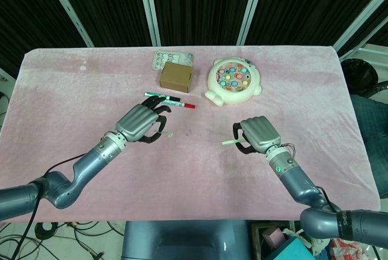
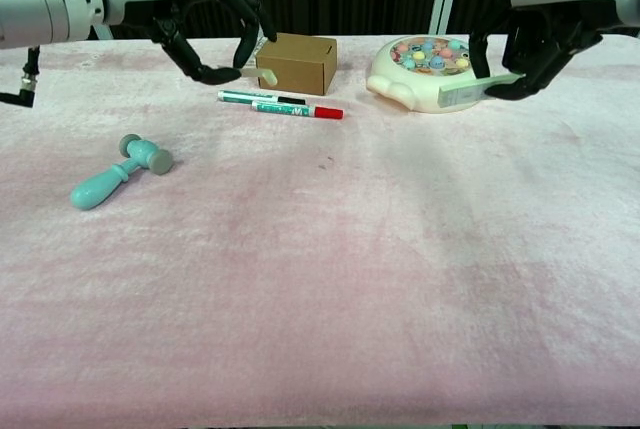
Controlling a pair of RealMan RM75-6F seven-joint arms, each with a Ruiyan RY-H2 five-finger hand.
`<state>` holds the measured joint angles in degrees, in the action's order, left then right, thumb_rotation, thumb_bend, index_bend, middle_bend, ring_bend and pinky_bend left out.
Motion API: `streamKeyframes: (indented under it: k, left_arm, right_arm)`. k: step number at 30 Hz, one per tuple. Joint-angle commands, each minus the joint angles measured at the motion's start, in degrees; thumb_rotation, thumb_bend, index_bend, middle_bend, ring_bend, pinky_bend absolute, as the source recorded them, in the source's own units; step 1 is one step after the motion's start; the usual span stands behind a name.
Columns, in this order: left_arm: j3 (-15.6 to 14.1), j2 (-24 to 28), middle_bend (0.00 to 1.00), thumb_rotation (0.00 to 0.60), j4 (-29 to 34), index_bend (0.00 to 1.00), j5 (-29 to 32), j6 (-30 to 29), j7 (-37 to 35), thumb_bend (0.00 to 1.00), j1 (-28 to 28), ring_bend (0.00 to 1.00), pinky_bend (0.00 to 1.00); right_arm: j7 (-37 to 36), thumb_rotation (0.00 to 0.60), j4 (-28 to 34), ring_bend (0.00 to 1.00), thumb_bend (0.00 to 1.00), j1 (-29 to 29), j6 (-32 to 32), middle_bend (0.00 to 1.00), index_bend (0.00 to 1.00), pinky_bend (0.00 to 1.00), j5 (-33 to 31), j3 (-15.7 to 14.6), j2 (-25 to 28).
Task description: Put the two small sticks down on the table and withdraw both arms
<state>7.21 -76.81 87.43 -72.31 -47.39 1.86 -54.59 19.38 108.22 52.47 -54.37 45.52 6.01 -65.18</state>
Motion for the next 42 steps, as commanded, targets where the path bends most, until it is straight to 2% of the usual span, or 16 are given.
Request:
streamKeyframes:
  k: [1,9,17,20,23,27,29,31,33,36,38,42]
  left_arm:
    - [-1.75,-2.67,0.21,0.600,-3.29,0.61,-0.86,0.82,-0.16,0.46,0.93,0.00,0.07]
    - [-3.61,-10.78,0.20,0.600,-11.76,0.56,-3.71,0.07,-2.96,0.46,2.47,0.00,0.06]
    - [-5.64,-17.03,0.20,0.600,-19.51,0.54,-6.38,0.86,-5.78,0.46,3.51,0.00,0.06]
    - [-6.12,-18.36,0.20,0.600,-21.43,0.53,-7.64,0.54,-6.61,0.46,3.80,0.00,0.05]
    - [-6.76,-18.78,0.19,0.600,-22.64,0.50,-8.55,0.93,-6.79,0.46,3.95,0.00,0.04]
    - [-6.75,-18.66,0.14,0.600,-23.35,0.32,-9.14,0.58,-7.13,0.38,4.20,0.00,0.02]
    - [-6.53,-18.31,0.10,0.600,-23.20,0.18,-9.23,0.54,-7.47,0.28,4.19,0.00,0.00]
    - [-6.23,-17.72,0.08,0.600,-22.80,0.09,-9.25,0.66,-7.52,0.20,4.01,0.00,0.00]
    - [-5.68,-16.88,0.06,0.600,-21.93,0.05,-9.13,0.69,-7.56,0.16,3.76,0.00,0.00]
    - [-4.30,-14.32,0.04,0.600,-18.49,0.03,-8.39,1.05,-8.10,0.15,3.31,0.00,0.00]
    - [-3.43,-12.25,0.04,0.600,-15.91,0.03,-7.67,1.45,-8.19,0.15,3.09,0.00,0.00]
    - [-0.74,-7.06,0.04,0.600,-10.05,0.03,-5.57,0.38,-7.39,0.15,3.32,0.00,0.00]
  right_arm:
    - [-0.48,0.600,-2.21,0.99,0.51,-1.33,-0.02,0.92,0.68,0.96,0.48,-1.36,-2.86]
    - [-1.14,0.600,-11.26,0.99,0.51,-3.42,0.53,0.92,0.68,0.96,1.68,-3.20,-12.08]
    - [-3.76,0.600,-16.81,0.99,0.49,-5.58,1.53,0.92,0.68,0.96,2.53,-3.22,-18.29]
    - [-4.49,0.600,-18.31,0.99,0.46,-6.38,1.40,0.92,0.68,0.96,3.31,-3.06,-19.80]
    - [-4.71,0.600,-19.27,0.98,0.39,-6.93,1.64,0.92,0.67,0.95,3.70,-2.99,-20.65]
    - [-3.39,0.600,-19.64,0.96,0.23,-6.80,3.37,0.90,0.50,0.94,2.99,-3.65,-20.44]
    - [-2.37,0.600,-19.34,0.96,0.16,-6.48,4.34,0.89,0.39,0.94,2.15,-3.92,-19.93]
    - [-1.59,0.600,-18.79,0.95,0.08,-6.16,5.09,0.88,0.26,0.94,1.16,-4.00,-19.30]
    - [-0.90,0.600,-17.94,0.95,0.04,-5.78,5.66,0.88,0.18,0.94,0.03,-3.83,-18.46]
    - [-0.02,0.600,-15.83,0.94,0.03,-5.25,5.87,0.87,0.11,0.93,-1.82,-3.11,-16.54]
    - [0.36,0.600,-14.30,0.93,0.02,-5.01,6.10,0.85,0.09,0.92,-2.97,-2.79,-14.87]
    - [-0.02,0.600,-10.50,0.87,0.01,-4.92,6.27,0.74,0.07,0.88,-4.98,-1.71,-9.74]
